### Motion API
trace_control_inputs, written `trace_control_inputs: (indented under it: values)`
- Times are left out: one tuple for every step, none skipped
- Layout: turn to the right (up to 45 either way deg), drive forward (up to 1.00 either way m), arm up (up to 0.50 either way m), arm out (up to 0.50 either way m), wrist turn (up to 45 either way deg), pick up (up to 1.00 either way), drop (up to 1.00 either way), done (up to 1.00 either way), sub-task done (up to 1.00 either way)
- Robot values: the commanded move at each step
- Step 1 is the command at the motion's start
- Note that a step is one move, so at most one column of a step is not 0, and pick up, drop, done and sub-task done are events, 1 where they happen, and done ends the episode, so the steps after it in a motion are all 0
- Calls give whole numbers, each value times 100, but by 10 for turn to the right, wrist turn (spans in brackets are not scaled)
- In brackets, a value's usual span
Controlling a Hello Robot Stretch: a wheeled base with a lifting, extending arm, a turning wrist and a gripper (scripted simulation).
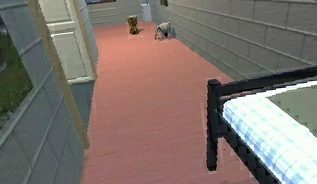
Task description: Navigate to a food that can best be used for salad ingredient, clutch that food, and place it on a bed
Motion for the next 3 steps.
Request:
trace_control_inputs:
  values:
    - [0,0,0,0,60,0,0,0,0]
    - [0,0,-2,0,0,0,0,0,0]
    - [0,0,-32,0,0,0,0,0,0]
